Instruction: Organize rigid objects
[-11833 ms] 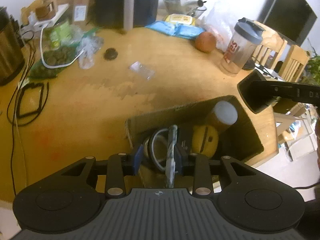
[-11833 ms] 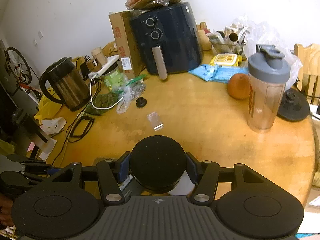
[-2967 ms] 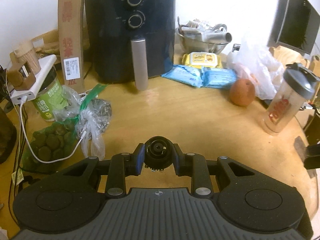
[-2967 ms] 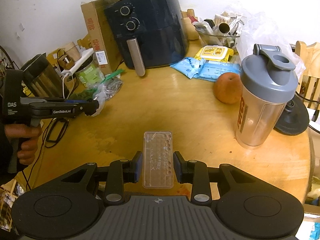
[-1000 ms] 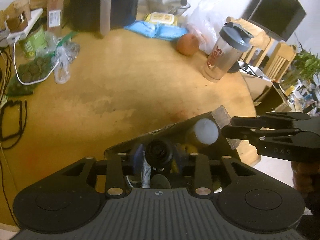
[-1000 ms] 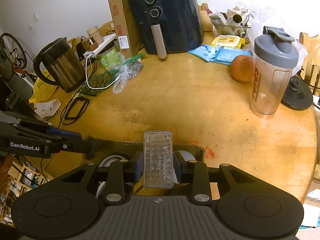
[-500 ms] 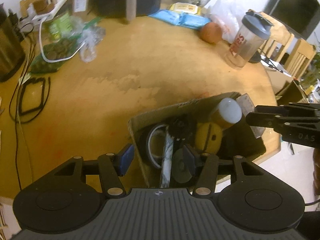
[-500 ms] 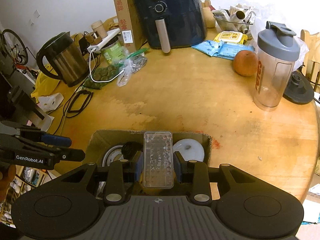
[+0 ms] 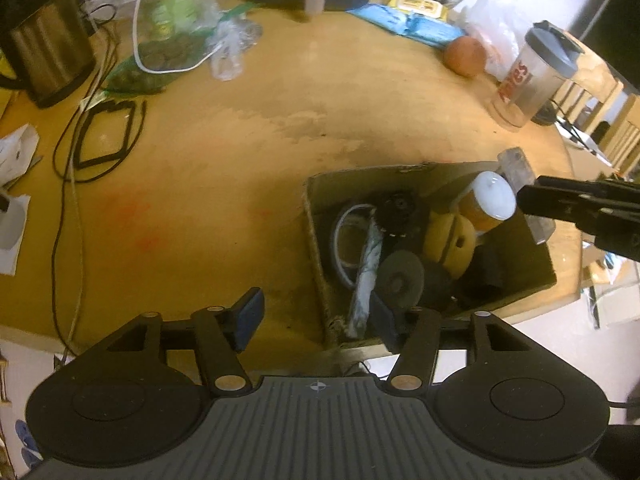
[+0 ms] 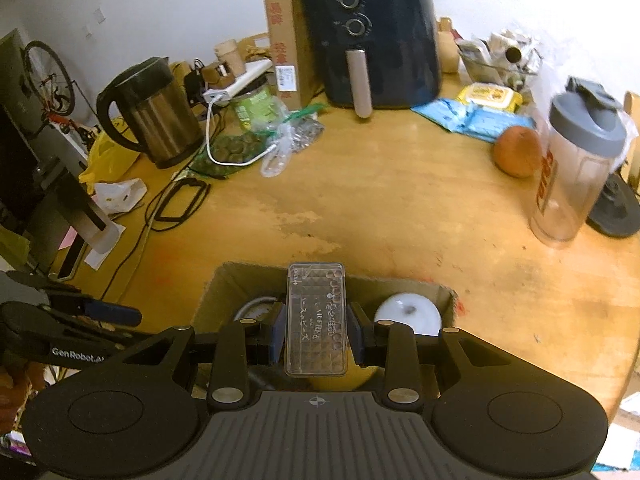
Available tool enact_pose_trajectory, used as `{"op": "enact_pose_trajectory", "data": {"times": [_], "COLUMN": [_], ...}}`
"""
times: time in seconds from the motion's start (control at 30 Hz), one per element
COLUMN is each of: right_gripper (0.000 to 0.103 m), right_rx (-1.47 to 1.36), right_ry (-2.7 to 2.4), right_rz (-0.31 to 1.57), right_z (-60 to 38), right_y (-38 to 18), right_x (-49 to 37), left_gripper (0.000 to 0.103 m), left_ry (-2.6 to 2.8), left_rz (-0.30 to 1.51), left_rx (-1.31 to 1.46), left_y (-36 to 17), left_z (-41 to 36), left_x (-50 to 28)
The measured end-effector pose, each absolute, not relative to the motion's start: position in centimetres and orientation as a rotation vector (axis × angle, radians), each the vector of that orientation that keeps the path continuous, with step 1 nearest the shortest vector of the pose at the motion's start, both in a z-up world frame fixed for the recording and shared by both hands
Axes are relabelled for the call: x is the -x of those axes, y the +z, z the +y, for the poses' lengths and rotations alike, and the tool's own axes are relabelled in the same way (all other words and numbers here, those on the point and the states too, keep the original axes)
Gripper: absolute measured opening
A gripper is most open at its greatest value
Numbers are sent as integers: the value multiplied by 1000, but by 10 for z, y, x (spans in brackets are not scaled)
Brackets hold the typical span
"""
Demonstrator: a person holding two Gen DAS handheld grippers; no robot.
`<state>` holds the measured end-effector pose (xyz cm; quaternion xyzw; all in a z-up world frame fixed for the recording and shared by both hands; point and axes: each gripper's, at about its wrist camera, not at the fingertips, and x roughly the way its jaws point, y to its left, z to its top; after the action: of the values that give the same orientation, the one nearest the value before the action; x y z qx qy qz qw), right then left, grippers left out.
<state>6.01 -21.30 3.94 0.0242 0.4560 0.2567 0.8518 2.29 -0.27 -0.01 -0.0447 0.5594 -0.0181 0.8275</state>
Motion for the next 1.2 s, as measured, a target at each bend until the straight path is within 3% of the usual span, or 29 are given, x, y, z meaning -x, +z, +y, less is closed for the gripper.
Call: {"op": "enact_pose_trajectory", "data": {"times": [0.07, 0.37, 0.4, 0.43, 0.53, 0.6, 0.63, 0.8, 1.2], "right_gripper": [36, 36, 47, 65, 97, 103, 103, 103, 103], "right_rx": [-45, -16, 2, 17, 36, 45, 54, 109, 98], "right_ry": [551, 547, 532, 519, 483, 476, 471, 418, 280], "right_rz": [954, 957, 977, 993, 995, 993, 994, 1033, 1171], "right_z": [-208, -194, -191, -190, -189, -189, -188, -185, -199], "right_y": [42, 41, 37, 33, 30, 31, 31, 27, 15], "right_x": [-61, -62, -64, -66, -65, -63, -62, -61, -59], "left_gripper": [70, 72, 75, 76, 77, 78, 79, 103, 103], "left_ry": [-24, -8, -2, 4, 6, 2, 5, 28, 106], "left_rz": [1182, 1186, 1186, 1187, 1198, 1197, 1194, 1172, 1143], "left_rx": [99, 127, 129, 130, 135, 144, 150, 150, 25], "left_y": [1, -1, -1, -1, -3, -3, -3, 1, 7], "left_z": [0, 6, 6, 6, 6, 7, 8, 6, -6], "left_x": [-20, -9, -8, -7, -5, -5, -5, -6, -13]}}
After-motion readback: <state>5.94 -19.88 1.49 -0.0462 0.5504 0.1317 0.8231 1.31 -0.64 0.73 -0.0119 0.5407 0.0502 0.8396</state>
